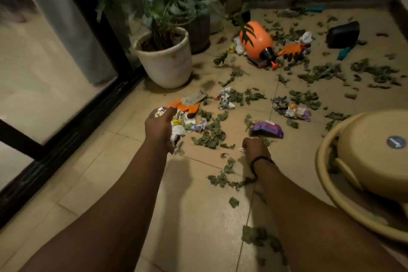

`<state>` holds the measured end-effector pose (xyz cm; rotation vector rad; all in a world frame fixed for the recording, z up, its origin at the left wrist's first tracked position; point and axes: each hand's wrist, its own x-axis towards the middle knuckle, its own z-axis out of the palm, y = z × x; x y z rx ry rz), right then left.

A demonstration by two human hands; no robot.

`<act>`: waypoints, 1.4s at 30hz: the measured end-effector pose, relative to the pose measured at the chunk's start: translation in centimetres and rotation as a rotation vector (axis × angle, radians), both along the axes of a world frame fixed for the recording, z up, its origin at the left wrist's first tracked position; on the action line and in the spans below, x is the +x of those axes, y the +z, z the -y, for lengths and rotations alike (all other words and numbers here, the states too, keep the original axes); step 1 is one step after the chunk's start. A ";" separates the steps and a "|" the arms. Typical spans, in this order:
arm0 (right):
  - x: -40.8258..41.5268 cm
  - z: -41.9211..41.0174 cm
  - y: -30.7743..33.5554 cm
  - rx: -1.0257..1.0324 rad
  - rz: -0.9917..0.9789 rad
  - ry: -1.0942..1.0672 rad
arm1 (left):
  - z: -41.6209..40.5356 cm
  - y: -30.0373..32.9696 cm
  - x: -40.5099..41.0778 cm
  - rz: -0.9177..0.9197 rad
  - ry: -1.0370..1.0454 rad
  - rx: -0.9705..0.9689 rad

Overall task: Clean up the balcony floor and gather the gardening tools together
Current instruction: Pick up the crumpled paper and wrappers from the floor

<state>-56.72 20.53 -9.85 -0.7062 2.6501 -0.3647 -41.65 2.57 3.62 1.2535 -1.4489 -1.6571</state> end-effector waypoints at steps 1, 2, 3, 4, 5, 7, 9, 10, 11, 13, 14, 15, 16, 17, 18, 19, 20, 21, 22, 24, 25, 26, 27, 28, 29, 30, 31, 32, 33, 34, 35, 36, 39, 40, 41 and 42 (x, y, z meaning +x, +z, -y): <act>-0.1 0.3 1.1 -0.046 0.054 -0.030 | 0.0 1.4 -0.6 0.015 -0.009 -0.034; 0.0 0.6 2.4 -0.072 0.037 -0.009 | 0.0 2.6 -1.1 0.031 -0.026 -0.056; -0.4 1.0 3.7 -0.090 0.017 -0.030 | -0.1 4.2 -1.7 0.049 -0.045 -0.088; -0.9 1.5 4.7 -0.103 0.023 -0.015 | -0.2 5.8 -2.4 0.058 -0.064 -0.126; -1.4 2.1 5.8 -0.147 0.032 -0.007 | 0.1 7.0 -3.1 0.058 -0.069 -0.163; -2.2 3.2 6.9 -0.237 0.070 -0.049 | 1.0 8.4 -4.3 0.035 -0.082 -0.216; -3.1 4.2 6.9 -0.184 0.001 -0.033 | 2.3 8.0 -5.2 0.015 -0.110 -0.238; -3.6 4.3 6.6 -0.164 -0.015 -0.037 | 3.1 7.1 -5.4 0.003 -0.118 -0.236; -4.0 4.2 6.3 -0.163 -0.007 -0.046 | 3.8 6.0 -5.7 0.006 -0.118 -0.223; -4.9 3.4 6.0 -0.130 0.011 -0.069 | 5.2 3.9 -6.3 0.034 -0.090 -0.187; -5.5 2.8 5.6 -0.082 -0.031 -0.062 | 5.9 2.9 -6.8 0.042 -0.083 -0.171; -6.2 2.1 5.3 -0.048 -0.044 -0.071 | 6.5 2.0 -7.4 0.052 -0.095 -0.163; -7.0 1.4 4.7 -0.021 -0.025 -0.084 | 6.9 1.0 -8.3 0.064 -0.116 -0.158; -7.5 1.0 4.0 -0.015 -0.001 -0.062 | 7.1 0.4 -9.0 0.074 -0.136 -0.151; -8.3 0.9 2.8 -0.029 0.003 -0.035 | 7.4 -0.3 -9.9 0.071 -0.156 -0.142; -8.6 0.9 2.2 -0.033 -0.009 -0.019 | 7.7 -0.9 -10.7 0.066 -0.172 -0.135; -9.3 1.0 1.1 -0.009 -0.073 0.001 | 8.0 -1.4 -11.5 0.057 -0.188 -0.129; -9.4 1.0 0.4 0.019 -0.122 0.014 | 8.4 -2.0 -12.1 0.055 -0.204 -0.128; -9.8 1.0 -0.5 0.061 -0.152 0.047 | 8.6 -2.6 -12.7 0.057 -0.218 -0.124; -9.7 1.1 -2.0 0.159 -0.157 0.131 | 9.1 -3.5 -13.5 0.055 -0.239 -0.088; -9.4 1.3 -2.6 0.169 -0.130 0.082 | 9.4 -4.0 -13.9 0.048 -0.232 -0.068; -9.3 1.4 -3.3 0.150 -0.093 -0.019 | 9.8 -4.5 -14.3 0.045 -0.226 -0.049; -9.1 1.5 -3.0 0.129 -0.076 -0.118 | 10.0 -4.8 -14.5 0.046 -0.230 -0.031; -9.3 1.7 -3.0 0.128 -0.111 -0.160 | 10.4 -5.2 -14.8 0.049 -0.244 -0.016; -9.2 2.1 -2.1 0.108 -0.118 -0.222 | 11.0 -5.6 -15.0 0.050 -0.256 -0.013; -9.5 2.8 -1.3 0.074 -0.151 -0.265 | 11.8 -6.1 -15.2 0.051 -0.264 -0.016; -9.6 3.7 0.0 0.035 -0.188 -0.282 | 12.7 -6.6 -15.2 0.058 -0.272 -0.023; -9.7 5.0 0.9 -0.012 -0.221 -0.260 | 13.7 -7.0 -15.3 0.051 -0.268 -0.032; -9.5 6.4 2.1 -0.072 -0.212 -0.231 | 14.8 -7.3 -15.2 0.030 -0.261 -0.030; -9.4 7.8 3.3 -0.144 -0.154 -0.240 | 15.6 -7.2 -14.9 0.021 -0.252 -0.016; -8.9 9.3 5.0 -0.259 -0.052 -0.303 | 16.2 -6.6 -14.4 0.034 -0.225 0.008; -8.5 10.9 6.4 -0.367 0.049 -0.384 | 16.8 -6.1 -14.0 0.031 -0.205 0.030; -7.2 14.8 9.4 -0.574 0.255 -0.584 | 17.4 -5.7 -12.8 -0.010 -0.160 0.094; -6.8 16.2 9.6 -0.593 0.335 -0.579 | 17.7 -5.9 -12.5 -0.009 -0.148 0.115; -6.4 17.3 9.6 -0.595 0.411 -0.534 | 18.0 -6.2 -12.5 -0.016 -0.150 0.125; -6.0 18.0 9.1 -0.575 0.473 -0.467 | 18.6 -6.5 -12.5 -0.017 -0.160 0.122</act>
